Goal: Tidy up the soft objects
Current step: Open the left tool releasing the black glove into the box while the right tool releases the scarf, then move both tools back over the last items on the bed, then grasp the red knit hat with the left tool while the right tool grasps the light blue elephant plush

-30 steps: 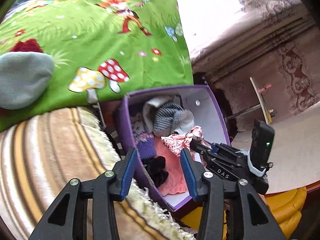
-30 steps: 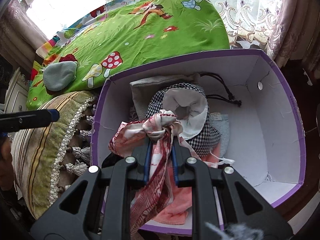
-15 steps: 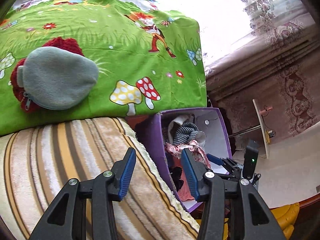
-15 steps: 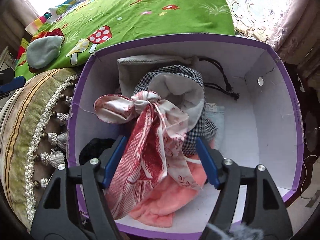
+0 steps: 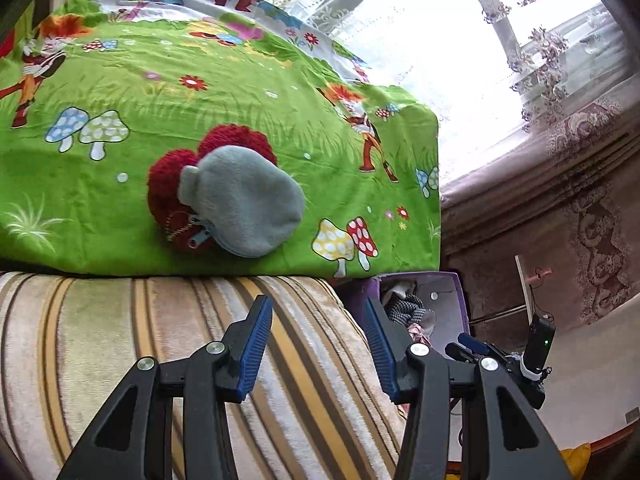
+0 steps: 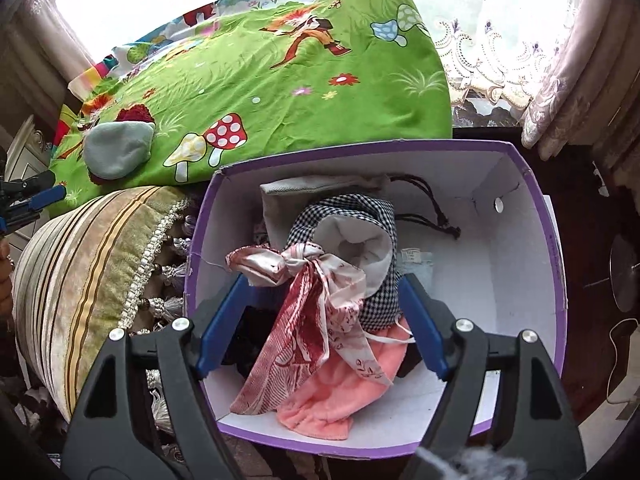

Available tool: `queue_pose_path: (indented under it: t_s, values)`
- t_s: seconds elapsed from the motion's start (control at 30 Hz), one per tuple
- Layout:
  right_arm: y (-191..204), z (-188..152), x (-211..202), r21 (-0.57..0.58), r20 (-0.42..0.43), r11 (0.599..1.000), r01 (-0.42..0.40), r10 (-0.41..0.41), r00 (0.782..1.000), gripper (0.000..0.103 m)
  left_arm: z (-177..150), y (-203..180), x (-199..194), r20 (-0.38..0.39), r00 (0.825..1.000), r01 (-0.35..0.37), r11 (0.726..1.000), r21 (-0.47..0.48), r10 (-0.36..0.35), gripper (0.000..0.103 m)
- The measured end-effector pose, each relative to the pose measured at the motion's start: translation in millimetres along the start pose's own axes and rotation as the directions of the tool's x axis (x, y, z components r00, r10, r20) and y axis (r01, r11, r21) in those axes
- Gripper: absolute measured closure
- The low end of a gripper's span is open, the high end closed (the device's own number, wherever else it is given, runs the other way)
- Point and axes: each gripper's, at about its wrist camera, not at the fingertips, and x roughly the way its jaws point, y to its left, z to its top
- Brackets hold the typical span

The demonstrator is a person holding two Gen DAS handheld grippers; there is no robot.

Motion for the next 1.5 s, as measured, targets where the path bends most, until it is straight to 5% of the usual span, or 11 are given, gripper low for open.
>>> queue_pose_path:
  t_s: [0.4, 0.8, 1.0, 1.17, 1.4, 1.5]
  values:
    - [73, 38, 18, -0.096, 0.015, 0.992, -0.083, 0.084, 0.996, 0.023, 29, 57, -18, 0.049, 0.996, -0.072, 0.993, -0.089, 0.077, 0.054]
    - [255, 105, 48, -0.333, 0.011, 0.927, -0.173, 0.187, 0.982, 0.018, 58, 107, -36, 0.095, 0.987, -0.112, 0.976, -0.186, 0.132, 0.054]
    - [316, 130, 80, -0.356, 0.0, 0.922, -0.151, 0.161, 0.987, 0.018, 60, 133, -51, 0.129, 0.985, -0.082, 0.969, -0.235, 0.114, 0.055]
    - [319, 139, 105, -0.327, -0.01, 0.94, -0.093, 0.095, 0.995, 0.019, 57, 143, -53, 0.136, 0.986, -0.059, 0.966, -0.253, 0.096, 0.055]
    - [295, 134, 100, -0.287, -0.034, 0.946, -0.147, 0.143, 0.989, 0.059, 62, 133, -47, 0.122, 0.989, -0.051, 0.976, -0.211, 0.078, 0.055]
    - [278, 130, 91, -0.256, -0.033, 0.953, -0.163, 0.16, 0.987, 0.063, 64, 125, -41, 0.104, 0.992, -0.049, 0.982, -0.181, 0.069, 0.054]
